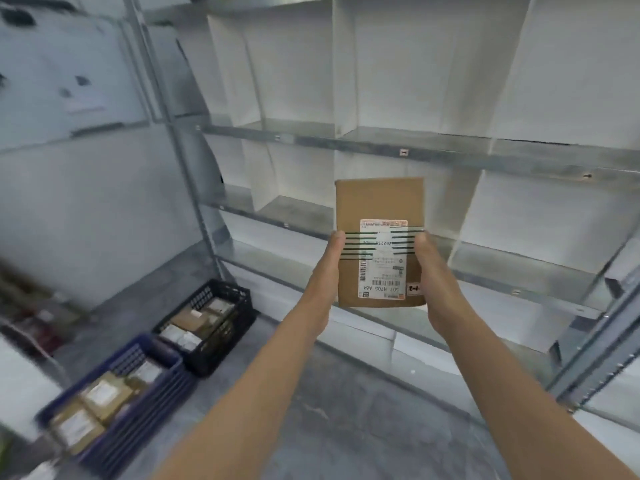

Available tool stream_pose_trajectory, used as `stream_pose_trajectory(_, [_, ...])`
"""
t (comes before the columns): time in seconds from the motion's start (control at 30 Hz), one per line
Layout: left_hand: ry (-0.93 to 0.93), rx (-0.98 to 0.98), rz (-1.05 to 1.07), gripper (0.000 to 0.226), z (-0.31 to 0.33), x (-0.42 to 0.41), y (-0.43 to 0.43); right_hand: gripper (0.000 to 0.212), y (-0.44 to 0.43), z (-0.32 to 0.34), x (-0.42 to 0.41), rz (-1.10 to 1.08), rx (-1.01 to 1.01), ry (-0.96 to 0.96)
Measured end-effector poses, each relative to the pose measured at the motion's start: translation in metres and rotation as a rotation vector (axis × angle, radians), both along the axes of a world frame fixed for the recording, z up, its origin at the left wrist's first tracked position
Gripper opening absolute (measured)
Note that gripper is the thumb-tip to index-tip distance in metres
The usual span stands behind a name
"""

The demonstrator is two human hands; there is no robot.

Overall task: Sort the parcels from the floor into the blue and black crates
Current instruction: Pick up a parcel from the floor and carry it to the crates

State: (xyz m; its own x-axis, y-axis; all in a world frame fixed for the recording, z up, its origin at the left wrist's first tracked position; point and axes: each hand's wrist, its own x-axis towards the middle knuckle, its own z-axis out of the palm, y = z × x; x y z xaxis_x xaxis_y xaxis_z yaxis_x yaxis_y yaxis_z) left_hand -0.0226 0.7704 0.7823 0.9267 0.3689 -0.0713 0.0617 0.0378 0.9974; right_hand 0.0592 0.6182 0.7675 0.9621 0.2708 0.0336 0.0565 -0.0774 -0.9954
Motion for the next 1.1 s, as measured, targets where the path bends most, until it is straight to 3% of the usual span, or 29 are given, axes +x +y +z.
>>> stream_pose_trajectory(0.23, [0.024, -0.060, 0.250, 0.053, -0.029, -0.013, 0.113, 0.044, 0.134, -0.026, 0.019, 0.237, 0.000, 0.096])
stream_pose_trajectory(0.4, [0.102, -0.109, 0.454, 0.035, -0.039, -0.011, 0.172, 0.047, 0.220, -0.046, 0.047, 0.397, -0.015, 0.166])
stream_pose_trajectory(0.73, [0.167, -0.210, 0.830, 0.043, -0.073, -0.004, 0.255, 0.050, 0.354, -0.086, 0.075, 0.730, -0.101, 0.194])
stream_pose_trajectory(0.97, [0.197, -0.351, 0.979, 0.031, -0.103, -0.025, 0.316, 0.054, 0.441, -0.124, 0.062, 0.837, -0.214, 0.305])
stream_pose_trajectory(1.1, [0.197, -0.386, 1.029, 0.028, -0.133, -0.036, 0.375, 0.036, 0.505, -0.144, 0.049, 0.877, -0.265, 0.347])
